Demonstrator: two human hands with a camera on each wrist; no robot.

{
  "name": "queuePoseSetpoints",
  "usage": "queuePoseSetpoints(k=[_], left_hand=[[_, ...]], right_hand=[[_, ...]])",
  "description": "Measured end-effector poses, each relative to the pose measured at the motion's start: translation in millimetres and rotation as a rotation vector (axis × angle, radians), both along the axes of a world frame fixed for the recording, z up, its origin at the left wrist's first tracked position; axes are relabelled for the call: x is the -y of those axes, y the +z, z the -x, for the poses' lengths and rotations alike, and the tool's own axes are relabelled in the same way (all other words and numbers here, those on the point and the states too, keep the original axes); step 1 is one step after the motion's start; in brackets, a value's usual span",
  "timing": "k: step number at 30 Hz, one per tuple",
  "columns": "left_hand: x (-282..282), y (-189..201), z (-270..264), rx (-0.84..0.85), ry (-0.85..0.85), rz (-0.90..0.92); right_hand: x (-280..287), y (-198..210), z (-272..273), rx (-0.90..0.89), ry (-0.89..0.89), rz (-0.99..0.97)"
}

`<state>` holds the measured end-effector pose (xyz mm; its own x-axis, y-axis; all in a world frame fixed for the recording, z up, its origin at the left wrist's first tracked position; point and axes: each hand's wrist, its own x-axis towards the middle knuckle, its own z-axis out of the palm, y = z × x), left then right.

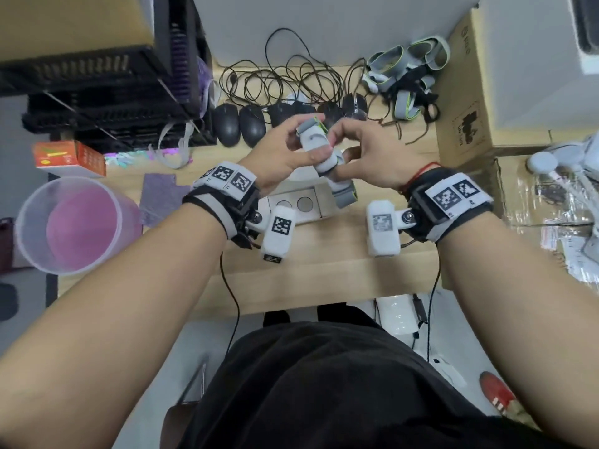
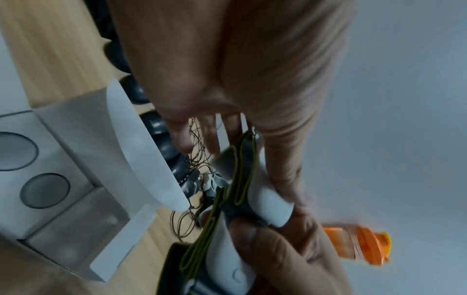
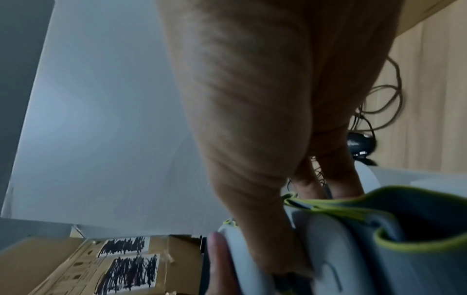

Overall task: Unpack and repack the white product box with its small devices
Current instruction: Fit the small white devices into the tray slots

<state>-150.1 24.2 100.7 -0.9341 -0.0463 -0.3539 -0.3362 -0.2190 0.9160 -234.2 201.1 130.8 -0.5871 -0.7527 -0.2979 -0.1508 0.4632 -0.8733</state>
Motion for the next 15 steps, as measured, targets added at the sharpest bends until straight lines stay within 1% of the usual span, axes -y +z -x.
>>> queuePoseSetpoints(k=[6,9,12,15], left_hand=[[19,-13,-25,0.131,0.16,-0.092],[23,-17,-32,0.184,0.281,-0.125],[28,-21,-36,0.21,0.373,-0.111],[39,-22,-36,0.214,0.471,-0.101]], right_hand=[[24,-18,-19,0.073,-0.02,0.012],[35,-27,-27,0.067,-0.08,-0.096],[36,-39,-31,0.165,-0.12,-0.196],[34,-52,-38,0.26,-0.157,-0.18]])
